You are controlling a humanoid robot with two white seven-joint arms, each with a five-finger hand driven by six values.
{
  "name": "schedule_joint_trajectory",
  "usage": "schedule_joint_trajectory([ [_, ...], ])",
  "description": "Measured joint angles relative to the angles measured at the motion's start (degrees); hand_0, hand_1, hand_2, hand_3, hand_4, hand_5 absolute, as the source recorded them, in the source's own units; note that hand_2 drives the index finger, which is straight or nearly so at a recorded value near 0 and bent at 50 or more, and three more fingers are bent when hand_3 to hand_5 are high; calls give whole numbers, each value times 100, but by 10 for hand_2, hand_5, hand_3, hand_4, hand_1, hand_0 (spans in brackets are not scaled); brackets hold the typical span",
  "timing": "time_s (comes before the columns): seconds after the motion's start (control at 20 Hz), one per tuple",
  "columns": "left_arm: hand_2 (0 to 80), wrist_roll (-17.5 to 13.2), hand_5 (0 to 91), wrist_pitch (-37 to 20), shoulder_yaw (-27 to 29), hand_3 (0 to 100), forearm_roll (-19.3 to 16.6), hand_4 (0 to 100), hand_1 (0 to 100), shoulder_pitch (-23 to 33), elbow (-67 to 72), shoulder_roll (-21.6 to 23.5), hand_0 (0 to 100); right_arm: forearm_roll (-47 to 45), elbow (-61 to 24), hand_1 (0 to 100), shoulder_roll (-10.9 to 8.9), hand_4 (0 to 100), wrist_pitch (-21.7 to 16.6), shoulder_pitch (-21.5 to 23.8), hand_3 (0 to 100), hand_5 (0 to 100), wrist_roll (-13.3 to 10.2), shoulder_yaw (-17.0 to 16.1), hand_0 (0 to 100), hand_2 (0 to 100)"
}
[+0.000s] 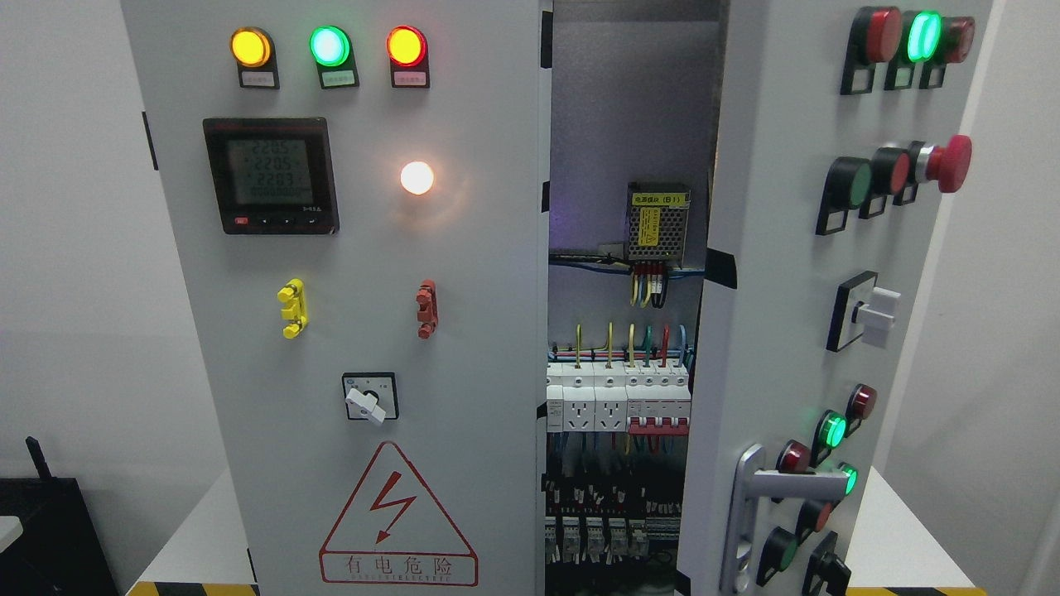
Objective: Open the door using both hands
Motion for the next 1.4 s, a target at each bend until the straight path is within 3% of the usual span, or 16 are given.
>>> schedule_joint_trajectory([
  [0.15,0,-91,0,-5,238,0,1475,0,389,338,-910,973,120,0,0,389,0,0,0,0,0,0,0,0,120,0],
  [0.3,0,-470,0,-6,472,0,2777,0,389,533,-1614,1977,120,0,0,389,0,0,0,0,0,0,0,0,120,0],
  [0.45,0,-1126,0,-8,685,0,3748,0,389,640,-2137,2894,120,0,-1,389,0,0,0,0,0,0,0,0,120,0],
  [0.6,0,-1678,0,-15,869,0,4471,0,389,670,-2559,3772,120,0,-1,389,0,0,0,0,0,0,0,0,120,0],
  [0.85,0,-2216,0,-18,1071,0,5207,0,389,389,-3049,4919,120,0,0,389,0,0,0,0,0,0,0,0,120,0],
  [1.1,0,-2335,0,105,1121,0,5498,0,389,-222,-3478,5714,120,0,-1,389,0,0,-3,2,0,0,0,0,120,0],
  [1.25,0,-2351,0,359,693,0,5563,0,389,-1259,-3741,6045,120,0,-1,389,0,0,-3,2,0,0,0,0,120,0],
  [1.4,0,-2363,0,460,-321,0,5571,0,389,-3031,-4018,6276,120,0,-1,389,0,0,-3,2,0,0,0,0,120,0],
])
